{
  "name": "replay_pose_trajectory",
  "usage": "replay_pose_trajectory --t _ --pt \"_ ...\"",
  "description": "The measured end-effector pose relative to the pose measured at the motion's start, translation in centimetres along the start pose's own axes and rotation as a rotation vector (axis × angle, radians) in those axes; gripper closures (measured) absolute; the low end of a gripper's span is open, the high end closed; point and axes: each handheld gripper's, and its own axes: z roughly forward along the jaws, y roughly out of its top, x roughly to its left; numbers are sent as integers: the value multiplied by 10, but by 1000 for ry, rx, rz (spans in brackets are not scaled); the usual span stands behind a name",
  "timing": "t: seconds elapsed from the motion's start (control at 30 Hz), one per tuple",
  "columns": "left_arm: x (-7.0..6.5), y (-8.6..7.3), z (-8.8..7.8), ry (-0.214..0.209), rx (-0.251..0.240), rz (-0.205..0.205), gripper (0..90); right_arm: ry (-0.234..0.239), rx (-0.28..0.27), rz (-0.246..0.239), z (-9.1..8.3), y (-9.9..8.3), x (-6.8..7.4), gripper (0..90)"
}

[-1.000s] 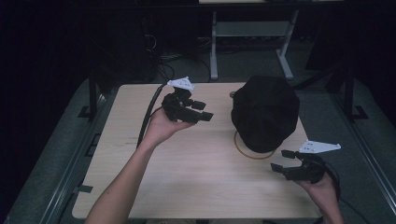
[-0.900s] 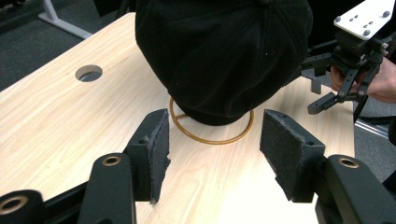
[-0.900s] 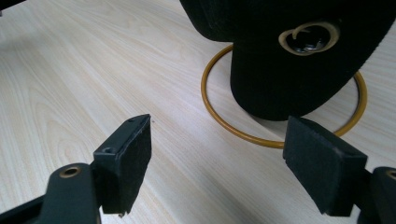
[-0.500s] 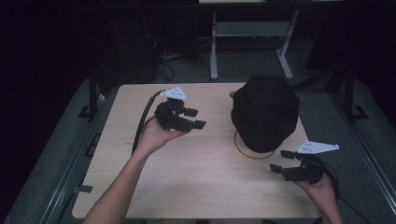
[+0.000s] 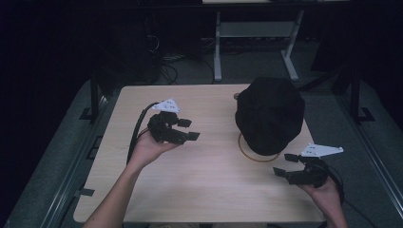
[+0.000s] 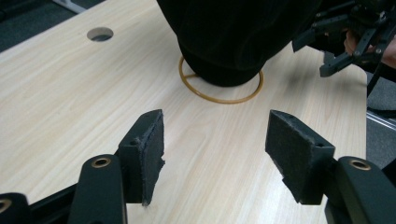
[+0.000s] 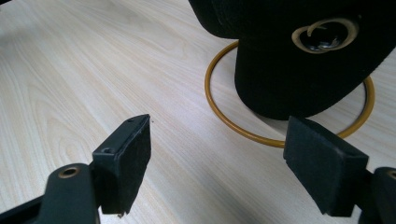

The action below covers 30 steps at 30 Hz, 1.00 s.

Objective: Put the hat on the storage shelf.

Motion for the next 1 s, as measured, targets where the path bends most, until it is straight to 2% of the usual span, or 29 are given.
replay_pose_trajectory --t 0.3,0.47,0.5,0.7,0.9,1.0 --pt "-1 -17 -5 8 -8 -15 341 1 7 -2 3 0 2 220" --pt "-3 -31 -9 15 -10 -43 320 5 9 1 3 0 3 220" --pt "-3 -33 -10 21 -7 -38 316 6 9 1 4 0 3 220" --pt "-6 -52 -15 40 -5 -47 304 13 8 2 5 1 3 220" --pt "-6 -75 -19 67 18 -60 273 27 16 1 6 -3 4 220" --pt "-8 -84 -22 80 9 -70 271 27 29 7 7 -5 5 220"
